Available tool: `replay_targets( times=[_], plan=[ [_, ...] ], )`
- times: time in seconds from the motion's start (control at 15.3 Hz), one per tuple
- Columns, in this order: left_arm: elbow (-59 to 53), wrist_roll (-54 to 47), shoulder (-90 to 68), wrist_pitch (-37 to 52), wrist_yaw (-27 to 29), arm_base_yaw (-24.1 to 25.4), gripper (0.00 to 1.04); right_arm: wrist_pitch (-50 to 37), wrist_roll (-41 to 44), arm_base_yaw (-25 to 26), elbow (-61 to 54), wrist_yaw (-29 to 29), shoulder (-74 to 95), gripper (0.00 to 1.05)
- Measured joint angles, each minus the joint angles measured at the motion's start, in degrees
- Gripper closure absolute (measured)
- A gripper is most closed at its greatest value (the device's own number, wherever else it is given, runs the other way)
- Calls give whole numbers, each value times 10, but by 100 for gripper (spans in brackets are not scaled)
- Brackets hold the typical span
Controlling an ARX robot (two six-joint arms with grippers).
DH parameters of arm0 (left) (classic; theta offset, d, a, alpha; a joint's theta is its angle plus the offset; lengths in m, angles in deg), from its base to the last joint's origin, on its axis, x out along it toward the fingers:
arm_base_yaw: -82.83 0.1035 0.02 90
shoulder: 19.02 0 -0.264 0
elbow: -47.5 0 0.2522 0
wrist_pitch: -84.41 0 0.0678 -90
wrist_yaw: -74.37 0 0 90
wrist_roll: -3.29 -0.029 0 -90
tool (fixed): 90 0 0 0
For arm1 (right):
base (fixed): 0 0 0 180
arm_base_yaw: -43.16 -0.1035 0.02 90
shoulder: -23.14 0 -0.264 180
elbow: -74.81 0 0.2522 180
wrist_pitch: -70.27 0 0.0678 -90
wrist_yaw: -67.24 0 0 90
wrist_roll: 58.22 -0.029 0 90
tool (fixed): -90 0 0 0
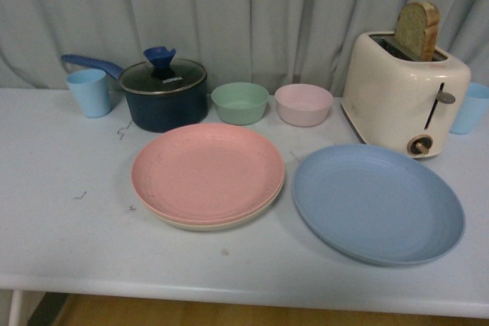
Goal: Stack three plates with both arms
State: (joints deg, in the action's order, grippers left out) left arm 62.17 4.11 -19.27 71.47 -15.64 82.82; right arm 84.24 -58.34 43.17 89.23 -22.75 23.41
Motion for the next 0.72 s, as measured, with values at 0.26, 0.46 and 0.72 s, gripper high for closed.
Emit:
replay_targets(
  times=[0.26,0.46,0.72],
  plan=[
    [-2,0,0,-10,0,0,103,0,0,0,0,0,0,6],
    [-2,0,0,-10,0,0,103,0,0,0,0,0,0,6],
    [-2,0,0,-10,0,0,103,0,0,0,0,0,0,6]
  ],
)
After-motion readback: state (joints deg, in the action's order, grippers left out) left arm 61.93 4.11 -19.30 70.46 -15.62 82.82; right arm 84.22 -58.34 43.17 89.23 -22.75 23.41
